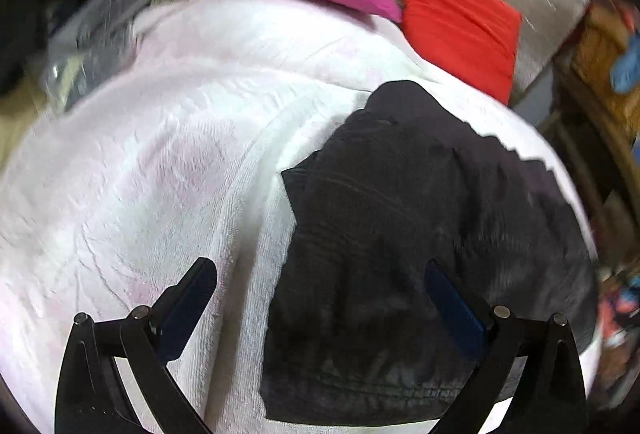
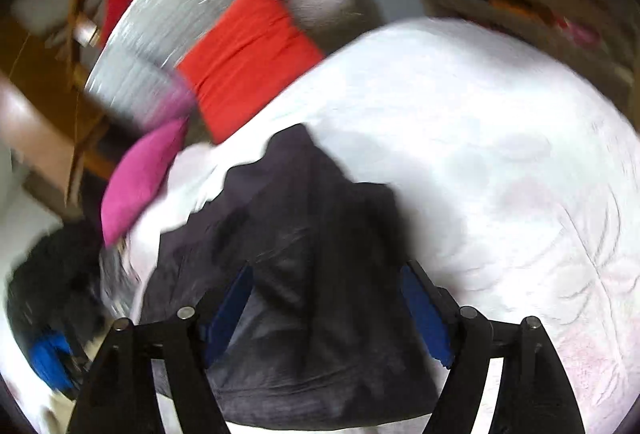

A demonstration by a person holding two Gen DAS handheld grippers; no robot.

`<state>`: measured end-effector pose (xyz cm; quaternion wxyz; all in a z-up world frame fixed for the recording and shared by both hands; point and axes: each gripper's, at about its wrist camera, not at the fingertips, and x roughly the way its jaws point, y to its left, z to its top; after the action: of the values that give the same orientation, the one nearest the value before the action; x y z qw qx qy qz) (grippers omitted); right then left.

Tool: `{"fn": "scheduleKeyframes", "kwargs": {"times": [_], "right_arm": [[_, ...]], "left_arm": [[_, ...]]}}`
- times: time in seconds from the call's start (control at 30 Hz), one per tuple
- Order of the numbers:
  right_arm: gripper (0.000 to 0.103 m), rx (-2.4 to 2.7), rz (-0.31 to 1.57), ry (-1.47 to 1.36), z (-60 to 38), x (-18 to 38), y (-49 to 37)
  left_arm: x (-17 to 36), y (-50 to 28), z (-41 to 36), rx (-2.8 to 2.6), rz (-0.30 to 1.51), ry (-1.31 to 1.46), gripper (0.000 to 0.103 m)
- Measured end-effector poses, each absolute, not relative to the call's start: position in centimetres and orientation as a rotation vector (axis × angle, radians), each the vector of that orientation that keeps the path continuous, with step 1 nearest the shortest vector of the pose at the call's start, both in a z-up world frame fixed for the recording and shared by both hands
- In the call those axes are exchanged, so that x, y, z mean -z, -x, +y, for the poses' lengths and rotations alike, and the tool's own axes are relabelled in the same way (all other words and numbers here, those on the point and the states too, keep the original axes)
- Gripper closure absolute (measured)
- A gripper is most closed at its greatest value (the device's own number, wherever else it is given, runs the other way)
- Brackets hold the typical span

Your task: Fold large clothes

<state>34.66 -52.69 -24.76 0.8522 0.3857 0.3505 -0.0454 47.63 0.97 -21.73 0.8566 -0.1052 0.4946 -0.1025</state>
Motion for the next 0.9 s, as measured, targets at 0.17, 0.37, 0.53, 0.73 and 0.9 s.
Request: {"fn": "scheduleKeyframes", "kwargs": {"times": [0.17, 0.37, 0.53, 0.73, 0.9], "right_arm": [[0.024, 0.037, 0.78, -0.951, -56.2, 27.9, -35.0], [0.024, -0.092, 0.81, -0.962, -57.1, 29.4, -36.4], [0.024, -0.157, 0.836, -0.946, -56.9, 30.3, -36.5], [0.023, -0.174, 0.884, -0.951, -57.0, 32.2, -38.2], [0.011, -0.246, 0.866, -0.969, -56.8, 32.4, -39.2]], "left_arm": [[22.7, -49.4, 3.6, 0.269, 1.066, 0.426, 0.0], [24.1, -50.7, 3.8, 0.307, 1.131, 0.473, 0.0], [25.3, -51.1, 2.8, 0.352, 1.175, 0.483, 0.0], [26.3, -51.4, 0.9, 0.428, 1.241, 0.443, 0.0], [26.9, -51.5, -0.1, 0.479, 1.244, 0.424, 0.0]]}}
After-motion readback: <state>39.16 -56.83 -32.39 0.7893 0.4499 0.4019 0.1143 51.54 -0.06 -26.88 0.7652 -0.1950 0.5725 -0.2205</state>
